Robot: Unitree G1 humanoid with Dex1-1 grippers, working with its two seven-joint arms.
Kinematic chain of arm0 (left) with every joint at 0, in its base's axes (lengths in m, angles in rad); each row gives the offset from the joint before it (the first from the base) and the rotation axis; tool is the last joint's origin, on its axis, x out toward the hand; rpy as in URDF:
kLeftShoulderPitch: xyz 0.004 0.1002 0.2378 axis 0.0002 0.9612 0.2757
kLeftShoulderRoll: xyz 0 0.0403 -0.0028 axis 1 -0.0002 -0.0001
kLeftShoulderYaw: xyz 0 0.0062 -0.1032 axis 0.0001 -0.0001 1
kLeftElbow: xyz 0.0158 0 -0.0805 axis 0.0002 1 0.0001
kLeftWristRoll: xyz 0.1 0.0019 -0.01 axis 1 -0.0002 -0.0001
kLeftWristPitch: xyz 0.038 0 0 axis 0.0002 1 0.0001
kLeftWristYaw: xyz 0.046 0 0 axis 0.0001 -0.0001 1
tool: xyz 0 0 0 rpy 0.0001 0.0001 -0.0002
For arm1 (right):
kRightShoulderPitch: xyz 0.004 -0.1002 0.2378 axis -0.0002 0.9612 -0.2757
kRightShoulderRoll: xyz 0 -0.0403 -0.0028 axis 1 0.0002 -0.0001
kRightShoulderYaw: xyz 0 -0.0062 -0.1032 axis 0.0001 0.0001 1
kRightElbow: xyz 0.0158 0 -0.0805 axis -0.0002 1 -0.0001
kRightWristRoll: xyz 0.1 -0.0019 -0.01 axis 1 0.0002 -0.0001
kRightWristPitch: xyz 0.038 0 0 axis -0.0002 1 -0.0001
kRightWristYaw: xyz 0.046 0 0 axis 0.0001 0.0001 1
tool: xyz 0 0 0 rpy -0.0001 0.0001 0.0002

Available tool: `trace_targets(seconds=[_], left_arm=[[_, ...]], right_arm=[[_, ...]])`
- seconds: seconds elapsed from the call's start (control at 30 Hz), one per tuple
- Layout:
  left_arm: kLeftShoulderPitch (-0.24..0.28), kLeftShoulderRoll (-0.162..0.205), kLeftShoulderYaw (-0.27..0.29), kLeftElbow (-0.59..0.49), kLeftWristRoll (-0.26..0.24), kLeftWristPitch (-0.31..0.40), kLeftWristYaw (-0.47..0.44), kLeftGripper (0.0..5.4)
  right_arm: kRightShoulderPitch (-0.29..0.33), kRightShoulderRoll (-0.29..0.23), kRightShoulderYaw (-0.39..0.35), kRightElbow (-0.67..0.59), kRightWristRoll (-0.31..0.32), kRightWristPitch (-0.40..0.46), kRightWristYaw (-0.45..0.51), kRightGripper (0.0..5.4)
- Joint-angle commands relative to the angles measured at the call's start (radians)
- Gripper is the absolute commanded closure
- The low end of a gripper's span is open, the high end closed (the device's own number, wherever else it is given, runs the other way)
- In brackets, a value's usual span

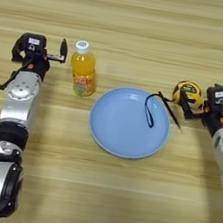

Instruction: Move the objects on the table

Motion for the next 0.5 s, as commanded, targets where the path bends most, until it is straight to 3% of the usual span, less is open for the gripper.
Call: trace_targets(seconds=[0.03,0.27,0.5], left_arm=[[0.001,-0.007,-0.008,-0.015,0.013,0.014,0.007,0.0],[0.005,-0.01,-0.009,-0.023,0.015,0.017,0.01,0.0],[0.007,-0.011,-0.011,-0.028,0.014,0.02,0.013,0.0]], right_arm=[[0.025,-0.033,0.013,-0.046,-0.008,0.059,0.026,0.02],[0.054,-0.064,0.042,-0.089,-0.011,0.142,0.071,0.02],[0.081,-0.073,0.076,-0.116,-0.015,0.168,0.107,0.02]])
